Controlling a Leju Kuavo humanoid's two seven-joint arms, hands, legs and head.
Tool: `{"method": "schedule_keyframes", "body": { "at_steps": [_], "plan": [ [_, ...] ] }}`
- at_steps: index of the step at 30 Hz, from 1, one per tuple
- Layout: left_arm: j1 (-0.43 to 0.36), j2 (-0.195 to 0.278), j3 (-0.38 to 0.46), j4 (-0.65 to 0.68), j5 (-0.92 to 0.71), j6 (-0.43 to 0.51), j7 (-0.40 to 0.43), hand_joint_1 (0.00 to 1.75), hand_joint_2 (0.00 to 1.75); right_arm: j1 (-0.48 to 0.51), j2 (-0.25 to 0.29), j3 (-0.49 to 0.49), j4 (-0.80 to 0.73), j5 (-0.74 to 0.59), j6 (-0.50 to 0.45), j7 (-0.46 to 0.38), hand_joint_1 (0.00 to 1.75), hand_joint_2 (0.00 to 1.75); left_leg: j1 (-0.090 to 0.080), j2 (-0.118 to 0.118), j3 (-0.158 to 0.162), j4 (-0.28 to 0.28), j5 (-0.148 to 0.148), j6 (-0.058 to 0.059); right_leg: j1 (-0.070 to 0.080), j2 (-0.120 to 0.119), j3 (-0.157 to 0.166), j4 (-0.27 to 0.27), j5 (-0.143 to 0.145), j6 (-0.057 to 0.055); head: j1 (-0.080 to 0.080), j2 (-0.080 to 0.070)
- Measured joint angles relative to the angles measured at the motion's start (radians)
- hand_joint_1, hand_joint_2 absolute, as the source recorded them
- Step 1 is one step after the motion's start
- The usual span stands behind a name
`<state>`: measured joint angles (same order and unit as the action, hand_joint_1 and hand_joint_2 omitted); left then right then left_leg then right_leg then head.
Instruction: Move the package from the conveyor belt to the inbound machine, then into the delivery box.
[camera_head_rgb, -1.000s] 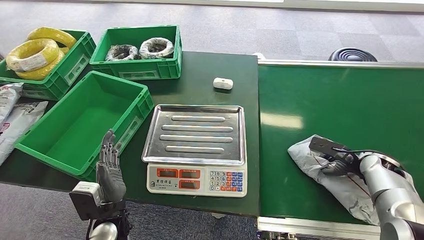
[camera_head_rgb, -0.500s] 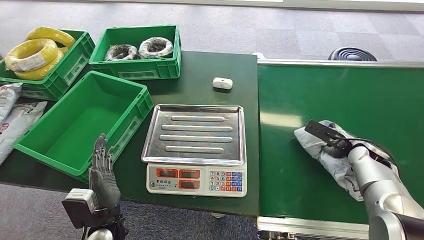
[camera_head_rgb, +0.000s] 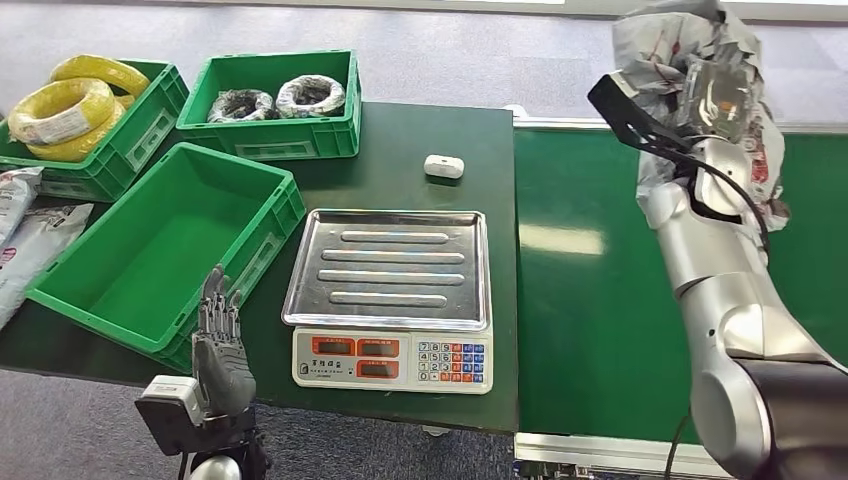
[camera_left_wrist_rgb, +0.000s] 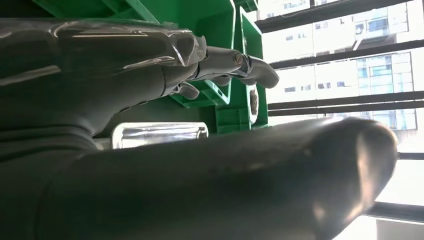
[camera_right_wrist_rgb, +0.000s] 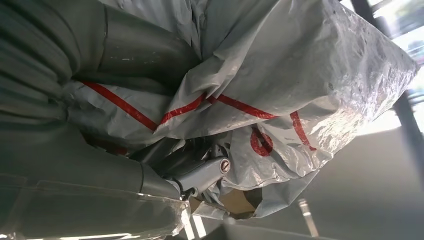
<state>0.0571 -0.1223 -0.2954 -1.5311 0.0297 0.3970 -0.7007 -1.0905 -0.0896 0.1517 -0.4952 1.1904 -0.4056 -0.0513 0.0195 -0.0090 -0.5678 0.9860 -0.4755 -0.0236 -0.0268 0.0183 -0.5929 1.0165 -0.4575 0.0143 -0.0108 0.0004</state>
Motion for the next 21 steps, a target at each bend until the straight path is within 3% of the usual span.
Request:
{"method": "schedule_keyframes", "body": {
  "at_steps": [4, 8, 14, 21],
  "plan": [
    [-0.043, -0.01, -0.013, 0.043, 0.009, -0.017, 0.0, 0.0, 0.0, 0.021, 0.108, 0.045, -0.027, -0.033, 0.067, -0.091, 1.75, 1.75, 0.001, -0.001, 0.0, 0.0, 0.0, 0.0, 0.001, 0.0, 0.0, 0.0, 0.0, 0.0, 0.0, 0.0],
    [-0.08, -0.019, -0.021, 0.083, 0.018, -0.028, 0.0, 0.0, 1.75, 0.06, 0.205, 0.095, -0.035, -0.072, 0.113, -0.185, 1.75, 1.75, 0.001, -0.001, 0.0, 0.0, 0.0, -0.001, 0.001, 0.0, 0.0, 0.0, 0.0, 0.0, 0.0, 0.0],
    [-0.103, -0.03, -0.026, 0.107, 0.021, -0.026, 0.0, 0.0, 1.75, 0.13, 0.305, 0.143, -0.043, -0.112, 0.111, -0.224, 1.75, 1.75, 0.0, -0.002, -0.001, 0.0, 0.0, -0.001, 0.001, 0.0, 0.0, 0.0, 0.0, 0.0, 0.0, 0.0],
    [-0.107, -0.032, -0.027, 0.115, 0.022, -0.024, 0.0, 0.0, 1.75, 0.171, 0.336, 0.165, -0.069, -0.172, 0.109, -0.285, 1.75, 1.75, 0.0, -0.002, -0.001, 0.0, 0.0, 0.0, 0.001, -0.001, 0.0, 0.0, 0.0, 0.0, 0.0, 0.0]
  ]
}}
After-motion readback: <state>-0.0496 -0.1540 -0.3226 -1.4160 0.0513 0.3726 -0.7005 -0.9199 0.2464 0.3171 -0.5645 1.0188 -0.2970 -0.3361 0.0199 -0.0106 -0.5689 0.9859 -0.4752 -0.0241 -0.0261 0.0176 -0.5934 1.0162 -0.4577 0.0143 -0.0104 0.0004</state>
